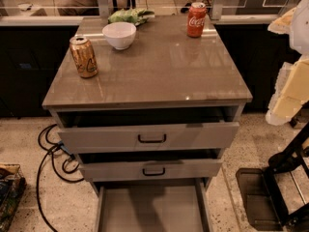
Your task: Place coke can into bottom drawer
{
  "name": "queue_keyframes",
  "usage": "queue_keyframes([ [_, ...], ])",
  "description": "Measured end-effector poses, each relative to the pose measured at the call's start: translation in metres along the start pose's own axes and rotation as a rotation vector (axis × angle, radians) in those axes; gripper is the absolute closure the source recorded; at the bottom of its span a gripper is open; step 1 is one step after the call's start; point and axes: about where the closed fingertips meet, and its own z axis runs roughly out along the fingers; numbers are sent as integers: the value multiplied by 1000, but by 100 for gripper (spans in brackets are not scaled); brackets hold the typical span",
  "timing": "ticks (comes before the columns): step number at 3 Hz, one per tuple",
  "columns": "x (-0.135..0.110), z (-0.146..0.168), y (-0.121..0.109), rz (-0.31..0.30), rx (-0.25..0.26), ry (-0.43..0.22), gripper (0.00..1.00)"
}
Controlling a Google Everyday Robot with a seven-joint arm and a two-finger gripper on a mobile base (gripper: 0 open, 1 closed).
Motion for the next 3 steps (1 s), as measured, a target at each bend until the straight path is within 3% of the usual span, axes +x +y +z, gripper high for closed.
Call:
queue_keyframes([
  [1, 0, 0, 0, 0, 0, 0, 0],
  [2, 7, 10, -30, 27, 57, -58, 0],
  [3, 25, 36, -90, 103, 154, -197, 0],
])
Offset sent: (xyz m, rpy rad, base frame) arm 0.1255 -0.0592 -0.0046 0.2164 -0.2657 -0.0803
